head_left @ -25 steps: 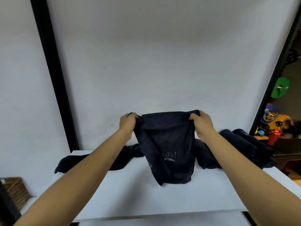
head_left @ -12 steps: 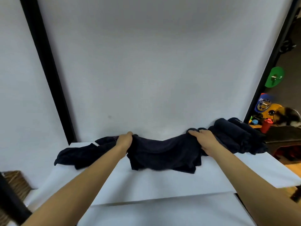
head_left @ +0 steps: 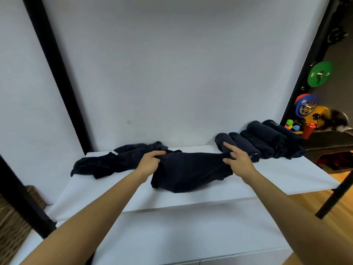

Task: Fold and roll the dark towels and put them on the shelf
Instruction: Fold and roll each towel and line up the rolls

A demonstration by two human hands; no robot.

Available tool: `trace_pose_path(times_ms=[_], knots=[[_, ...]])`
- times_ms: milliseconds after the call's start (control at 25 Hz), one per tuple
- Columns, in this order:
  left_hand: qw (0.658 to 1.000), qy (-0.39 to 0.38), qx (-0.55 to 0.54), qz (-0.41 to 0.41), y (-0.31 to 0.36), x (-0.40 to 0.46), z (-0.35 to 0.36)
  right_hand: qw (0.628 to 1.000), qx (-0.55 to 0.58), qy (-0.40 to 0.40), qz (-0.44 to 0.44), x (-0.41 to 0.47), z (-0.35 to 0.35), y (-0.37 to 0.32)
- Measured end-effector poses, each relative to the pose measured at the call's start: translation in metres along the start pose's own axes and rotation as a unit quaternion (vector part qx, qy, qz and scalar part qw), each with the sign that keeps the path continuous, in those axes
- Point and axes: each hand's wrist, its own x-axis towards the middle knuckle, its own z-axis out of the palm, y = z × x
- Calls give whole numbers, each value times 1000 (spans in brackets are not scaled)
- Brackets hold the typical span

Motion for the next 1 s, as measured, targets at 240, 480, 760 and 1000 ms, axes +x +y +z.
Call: trace_pose_path(times_ms=[240, 480, 760, 1000], knots=[[985, 109, 10, 130, 80, -49, -21, 993, -38, 28, -105, -20, -56, -61], [958, 198, 11, 206, 158, -96, -43, 969, -33, 129, -208, -39, -112, -123], [947, 232, 91, 203, 163, -93, -42, 978, -45, 79, -190, -36, -113, -129], [941, 244, 138, 189, 152, -44, -44, 946, -226, 110, -203, 14, -93, -121]])
